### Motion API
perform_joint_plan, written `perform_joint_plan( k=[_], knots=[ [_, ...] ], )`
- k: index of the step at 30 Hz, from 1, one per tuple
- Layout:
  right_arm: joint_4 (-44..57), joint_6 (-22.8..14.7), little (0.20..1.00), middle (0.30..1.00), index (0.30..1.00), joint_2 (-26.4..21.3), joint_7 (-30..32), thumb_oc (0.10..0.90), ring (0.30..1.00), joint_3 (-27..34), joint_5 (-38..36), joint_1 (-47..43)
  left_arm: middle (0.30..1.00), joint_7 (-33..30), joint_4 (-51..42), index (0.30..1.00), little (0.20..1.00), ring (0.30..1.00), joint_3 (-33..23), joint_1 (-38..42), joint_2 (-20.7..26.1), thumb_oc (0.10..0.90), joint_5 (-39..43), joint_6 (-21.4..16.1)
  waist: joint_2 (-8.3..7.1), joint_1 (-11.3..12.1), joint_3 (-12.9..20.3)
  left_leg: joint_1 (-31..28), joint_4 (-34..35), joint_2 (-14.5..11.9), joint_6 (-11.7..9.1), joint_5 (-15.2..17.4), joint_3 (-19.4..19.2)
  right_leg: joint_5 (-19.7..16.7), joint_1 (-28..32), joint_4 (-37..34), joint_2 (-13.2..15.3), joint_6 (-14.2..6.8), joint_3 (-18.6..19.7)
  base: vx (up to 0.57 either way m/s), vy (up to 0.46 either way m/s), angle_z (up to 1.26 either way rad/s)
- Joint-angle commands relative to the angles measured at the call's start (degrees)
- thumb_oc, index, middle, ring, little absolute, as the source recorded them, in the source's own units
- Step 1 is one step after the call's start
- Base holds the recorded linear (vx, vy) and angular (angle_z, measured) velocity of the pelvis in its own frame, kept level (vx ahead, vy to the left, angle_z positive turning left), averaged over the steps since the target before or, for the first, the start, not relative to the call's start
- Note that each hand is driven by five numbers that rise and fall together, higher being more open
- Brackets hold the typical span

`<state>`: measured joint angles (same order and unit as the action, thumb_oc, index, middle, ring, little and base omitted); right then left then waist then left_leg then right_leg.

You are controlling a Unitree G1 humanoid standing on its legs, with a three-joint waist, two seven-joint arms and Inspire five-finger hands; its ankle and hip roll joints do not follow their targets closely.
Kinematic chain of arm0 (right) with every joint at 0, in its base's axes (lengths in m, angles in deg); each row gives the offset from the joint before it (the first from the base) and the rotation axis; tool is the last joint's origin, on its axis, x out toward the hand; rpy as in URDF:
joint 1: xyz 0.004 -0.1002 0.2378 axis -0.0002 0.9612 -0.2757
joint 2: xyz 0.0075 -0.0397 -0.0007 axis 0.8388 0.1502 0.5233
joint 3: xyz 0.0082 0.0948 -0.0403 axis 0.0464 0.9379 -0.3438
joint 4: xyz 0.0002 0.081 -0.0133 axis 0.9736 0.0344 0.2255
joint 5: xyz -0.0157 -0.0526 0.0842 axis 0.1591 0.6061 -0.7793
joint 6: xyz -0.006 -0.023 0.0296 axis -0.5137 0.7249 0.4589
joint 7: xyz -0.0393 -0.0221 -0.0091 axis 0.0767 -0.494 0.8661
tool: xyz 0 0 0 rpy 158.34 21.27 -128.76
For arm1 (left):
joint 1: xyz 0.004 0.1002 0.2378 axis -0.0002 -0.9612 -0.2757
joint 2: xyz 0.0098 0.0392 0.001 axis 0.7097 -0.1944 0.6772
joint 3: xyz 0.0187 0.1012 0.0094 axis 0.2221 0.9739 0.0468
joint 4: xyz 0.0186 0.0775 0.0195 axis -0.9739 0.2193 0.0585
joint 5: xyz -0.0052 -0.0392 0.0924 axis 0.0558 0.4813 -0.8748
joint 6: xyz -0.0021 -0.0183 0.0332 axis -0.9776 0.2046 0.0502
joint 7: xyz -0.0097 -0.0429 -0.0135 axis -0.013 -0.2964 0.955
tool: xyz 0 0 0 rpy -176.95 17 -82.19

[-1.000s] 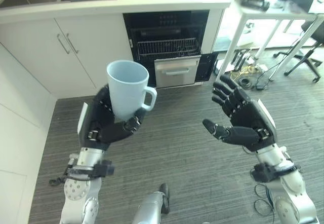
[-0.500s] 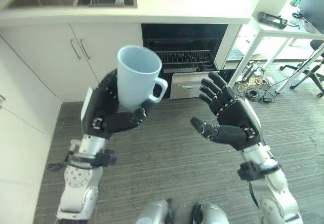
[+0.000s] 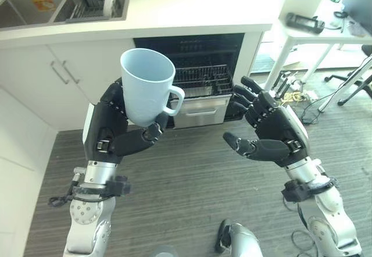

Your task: Place the dishes in the dishwasher.

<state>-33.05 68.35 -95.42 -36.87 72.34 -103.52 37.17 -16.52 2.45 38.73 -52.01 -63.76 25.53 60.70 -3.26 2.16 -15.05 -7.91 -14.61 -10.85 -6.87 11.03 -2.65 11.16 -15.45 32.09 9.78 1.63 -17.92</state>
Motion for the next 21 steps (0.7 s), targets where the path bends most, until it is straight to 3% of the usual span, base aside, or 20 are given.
perform_joint_plan(
  k=[1, 4, 6, 7, 9, 10, 12, 16, 21],
  knots=[
    [5.7, -4.4, 0.9, 0.9, 0.9, 0.0, -2.0, 0.8, 0.9, 0.5, -4.8, -1.6, 0.3, -0.8, -3.6, 0.3, 0.3, 0.3, -2.2, 4.3, 1.6, 0.4, 2.1, -6.0, 0.22, -1.6, 6.3, 0.3, -2.6, 5.5, 3.9, 0.4, -3.1, -6.3, 4.6, -14.9, 1.4, -8.8, 3.6, 0.14, -0.245, -0.19],
    [5.8, -4.4, 0.9, 0.9, 0.9, -0.7, -2.9, 0.8, 0.9, 0.7, -4.5, -0.7, 0.3, -1.1, -3.7, 0.3, 0.3, 0.3, -1.8, 3.7, 0.6, 0.4, 2.3, -6.9, -0.68, -1.3, 6.4, 1.1, -4.1, 7.2, 3.4, -5.3, -5.4, -4.1, 6.4, -14.9, 1.2, -6.8, 4.2, 0.12, -0.237, -0.2],
    [5.4, -4.8, 0.9, 0.9, 0.9, -0.8, -1.8, 0.8, 0.9, 0.4, -3.5, -1.2, 0.3, -0.8, -3.4, 0.3, 0.3, 0.3, -0.9, 4.6, 0.0, 0.4, 2.3, -6.9, -0.89, -1.0, 5.7, 4.6, -5.9, 8.4, 4.1, -4.2, -6.4, -3.4, 7.5, -14.9, 1.2, -6.5, 3.8, 0.06, -0.125, 0.0],
    [4.6, -4.9, 0.9, 0.9, 0.9, -0.8, -0.4, 0.8, 0.9, -0.6, -2.8, -2.8, 0.3, -0.6, -2.9, 0.3, 0.3, 0.3, -0.1, 5.1, -0.4, 0.4, 2.4, -7.0, -0.12, -0.6, 5.0, 5.3, -2.6, 9.8, 4.9, -2.0, -7.0, -2.7, 8.5, -14.9, 0.4, -6.8, 3.3, 0.04, -0.033, 0.15],
    [3.8, -4.6, 0.9, 0.9, 0.9, 0.1, 0.2, 0.8, 0.9, -1.5, -1.5, -4.1, 0.3, -0.4, -2.5, 0.3, 0.3, 0.3, 0.2, 5.1, -0.7, 0.4, 2.3, -7.3, 1.43, -0.6, 4.7, 9.5, -2.6, 9.1, 5.2, 0.8, -8.4, -2.2, 9.0, -14.9, -1.2, -7.1, 2.7, 0.04, 0.013, 0.31],
    [3.5, -4.5, 0.9, 0.9, 0.9, 0.7, 0.3, 0.8, 0.9, -2.1, -0.5, -4.4, 0.3, -0.5, -2.2, 0.3, 0.3, 0.3, 0.4, 5.1, -0.8, 0.4, 2.3, -7.5, 2.48, -0.5, 4.6, 11.9, -2.6, 8.4, 4.6, 0.6, -8.4, -1.6, 9.4, -14.9, -2.4, -7.1, 2.7, 0.1, 0.012, 0.44],
    [3.6, -4.6, 0.9, 0.9, 0.9, 1.6, 0.3, 0.8, 0.9, -2.8, 1.1, -3.8, 0.3, -0.5, -2.0, 0.3, 0.3, 0.3, 0.9, 4.8, -1.2, 0.4, 2.4, -7.8, 4.31, 0.1, 4.4, 18.2, -2.6, 5.6, 2.0, -3.5, -7.1, 0.5, 11.4, -14.9, -5.0, -6.8, 2.8, 0.14, -0.002, 0.23],
    [4.2, -4.3, 0.9, 0.9, 0.9, 0.9, -0.9, 0.8, 0.9, -2.4, 0.3, -3.1, 0.3, -1.0, -1.6, 0.3, 0.3, 0.3, 0.8, 4.2, -1.8, 0.4, 2.0, -9.0, 5.12, 1.0, 3.5, 24.4, -2.6, 3.7, 0.7, -7.6, -5.0, 3.9, 14.6, -14.9, -7.5, -5.0, 3.1, 0.22, 0.093, -0.08],
    [5.3, -4.0, 0.9, 0.9, 0.9, 1.6, -3.3, 0.8, 0.9, -1.4, -1.0, -0.6, 0.3, -0.3, -2.1, 0.3, 0.3, 0.3, -0.9, 3.4, -1.3, 0.4, 2.6, -8.6, 3.76, 2.2, 3.5, 21.7, -2.6, 4.7, 2.5, -4.7, -5.0, 5.7, 18.8, -14.9, -5.4, -6.1, 2.1, 0.26, 0.168, -0.6]
  ],
)
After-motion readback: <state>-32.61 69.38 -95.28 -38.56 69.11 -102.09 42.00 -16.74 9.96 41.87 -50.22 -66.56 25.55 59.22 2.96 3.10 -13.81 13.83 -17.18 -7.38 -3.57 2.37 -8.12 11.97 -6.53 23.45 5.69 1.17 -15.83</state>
